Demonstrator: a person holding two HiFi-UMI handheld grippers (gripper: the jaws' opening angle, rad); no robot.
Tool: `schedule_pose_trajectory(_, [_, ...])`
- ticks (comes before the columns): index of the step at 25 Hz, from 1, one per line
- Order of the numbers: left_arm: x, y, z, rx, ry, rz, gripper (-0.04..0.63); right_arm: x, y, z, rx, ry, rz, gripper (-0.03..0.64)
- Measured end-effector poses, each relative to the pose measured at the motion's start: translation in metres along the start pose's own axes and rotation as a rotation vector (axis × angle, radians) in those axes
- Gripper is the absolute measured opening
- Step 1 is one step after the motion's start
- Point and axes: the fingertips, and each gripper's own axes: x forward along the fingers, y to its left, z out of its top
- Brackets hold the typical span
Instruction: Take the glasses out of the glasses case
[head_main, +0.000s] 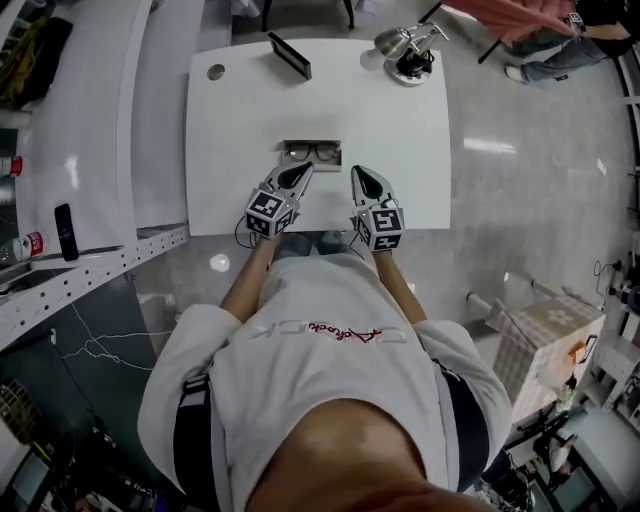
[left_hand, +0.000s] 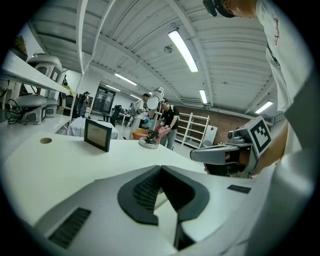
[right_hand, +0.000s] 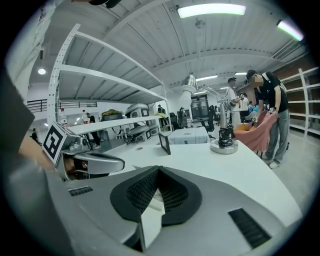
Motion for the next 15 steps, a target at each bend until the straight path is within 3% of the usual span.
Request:
schedule_pose_trajectory(7, [0.0,0.001,-0.033,-0.041,0.078,-0.009,0.026,-0.011,-0.004,-0.018,0.016,0.045,-0.039,-0.004])
schedule_pose_trajectory(12, [0.001,0.009,-0.047,-0.029,0.129,-0.005,0.026,-0.01,0.001,-0.022,0.024,0.049,-0.042,-0.004])
schedule_pose_trajectory(15, [0.004,0.014,-0.048,-0.018,0.154,-0.01,0.128,-0.011,0.004,-0.022,0.026,0.047,-0.041,-0.003])
